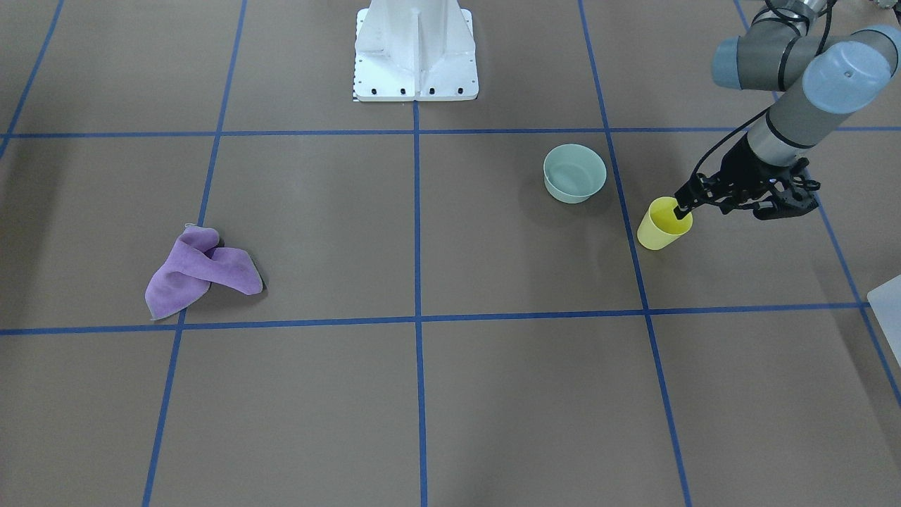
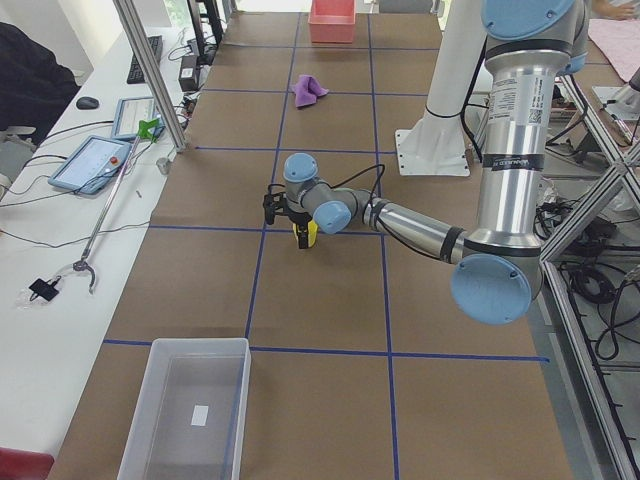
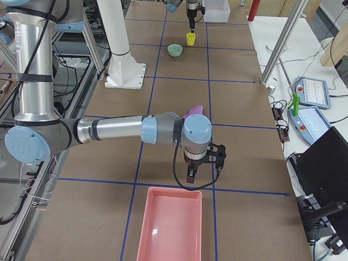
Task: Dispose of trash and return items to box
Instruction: 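Reach the left gripper down to the yellow cup and grasp it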
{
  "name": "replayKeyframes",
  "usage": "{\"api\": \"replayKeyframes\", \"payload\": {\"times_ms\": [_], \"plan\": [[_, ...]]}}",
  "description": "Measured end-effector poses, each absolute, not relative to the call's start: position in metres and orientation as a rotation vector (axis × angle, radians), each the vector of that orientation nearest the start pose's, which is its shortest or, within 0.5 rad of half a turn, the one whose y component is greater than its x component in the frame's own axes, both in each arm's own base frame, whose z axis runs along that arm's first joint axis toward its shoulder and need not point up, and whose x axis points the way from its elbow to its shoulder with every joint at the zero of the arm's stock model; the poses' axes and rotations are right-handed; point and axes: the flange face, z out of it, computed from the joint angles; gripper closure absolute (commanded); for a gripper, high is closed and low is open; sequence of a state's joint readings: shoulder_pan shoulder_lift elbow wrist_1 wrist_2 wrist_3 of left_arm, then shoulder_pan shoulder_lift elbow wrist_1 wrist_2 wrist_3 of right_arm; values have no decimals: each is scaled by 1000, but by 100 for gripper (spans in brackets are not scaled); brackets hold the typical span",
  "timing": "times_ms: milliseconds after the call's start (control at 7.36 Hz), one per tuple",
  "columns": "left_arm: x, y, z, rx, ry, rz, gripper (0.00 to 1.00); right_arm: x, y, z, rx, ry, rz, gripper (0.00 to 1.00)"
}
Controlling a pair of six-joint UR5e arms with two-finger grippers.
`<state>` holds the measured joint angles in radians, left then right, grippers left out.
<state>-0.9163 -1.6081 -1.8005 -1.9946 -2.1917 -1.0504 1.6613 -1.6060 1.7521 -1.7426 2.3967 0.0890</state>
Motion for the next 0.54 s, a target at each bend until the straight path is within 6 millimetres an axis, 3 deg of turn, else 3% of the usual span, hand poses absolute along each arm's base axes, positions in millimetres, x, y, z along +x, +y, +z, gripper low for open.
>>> {"api": "replayKeyframes", "payload": {"times_ms": [136, 272, 407, 543], "plan": [[263, -459, 486, -17, 889, -149, 8, 102, -463, 601, -25, -827, 180, 0], [270, -457, 489, -25, 885, -139, 16, 102, -463, 601, -27, -828, 180, 0], [275, -456, 491, -25, 877, -133, 34, 102, -462, 602, -28, -828, 180, 0], [281, -454, 493, -14, 862, -130, 66, 101, -462, 603, -29, -828, 180, 0]]}}
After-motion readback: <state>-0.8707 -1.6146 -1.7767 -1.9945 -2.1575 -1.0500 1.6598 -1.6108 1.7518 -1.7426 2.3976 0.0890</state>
